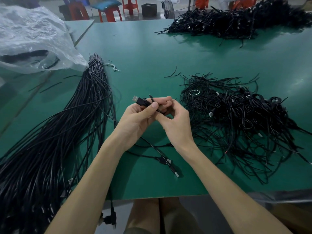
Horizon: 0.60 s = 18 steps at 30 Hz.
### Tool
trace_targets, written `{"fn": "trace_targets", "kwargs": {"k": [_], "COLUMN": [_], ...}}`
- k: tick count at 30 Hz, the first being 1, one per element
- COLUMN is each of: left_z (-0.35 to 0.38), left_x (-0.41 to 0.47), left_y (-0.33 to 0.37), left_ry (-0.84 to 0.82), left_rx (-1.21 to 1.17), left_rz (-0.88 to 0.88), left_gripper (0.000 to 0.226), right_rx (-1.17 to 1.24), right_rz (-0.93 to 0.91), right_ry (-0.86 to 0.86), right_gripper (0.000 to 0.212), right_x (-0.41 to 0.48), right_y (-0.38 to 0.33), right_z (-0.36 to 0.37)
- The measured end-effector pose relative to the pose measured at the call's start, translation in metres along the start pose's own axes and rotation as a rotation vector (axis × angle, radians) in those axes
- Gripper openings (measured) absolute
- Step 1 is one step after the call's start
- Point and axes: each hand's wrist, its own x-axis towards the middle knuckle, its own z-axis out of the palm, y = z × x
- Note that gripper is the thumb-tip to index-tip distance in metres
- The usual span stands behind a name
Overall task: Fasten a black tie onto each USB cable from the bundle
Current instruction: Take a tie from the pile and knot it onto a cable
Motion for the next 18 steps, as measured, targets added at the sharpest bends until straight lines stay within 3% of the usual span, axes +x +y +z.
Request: {"fn": "trace_targets", "kwargs": {"k": [7, 18], "left_z": [-0.007, -0.012], "left_x": [-0.004, -0.006], "left_y": [-0.005, -0.01], "left_ry": [0.093, 0.199], "left_rx": [0.02, 0.165], "left_rz": [-0.031, 0.01], "left_gripper": [0.03, 0.02], "right_rx": [-0.107, -0.167], "right_rz": [-0.028, -0.064], "right_ry": [0.06, 0.052], "right_gripper": [0.037, 0.04], "right_x": [0.0, 0.003], "right_y": [0.0, 0.003], "right_z": [-0.001, -0.001]}}
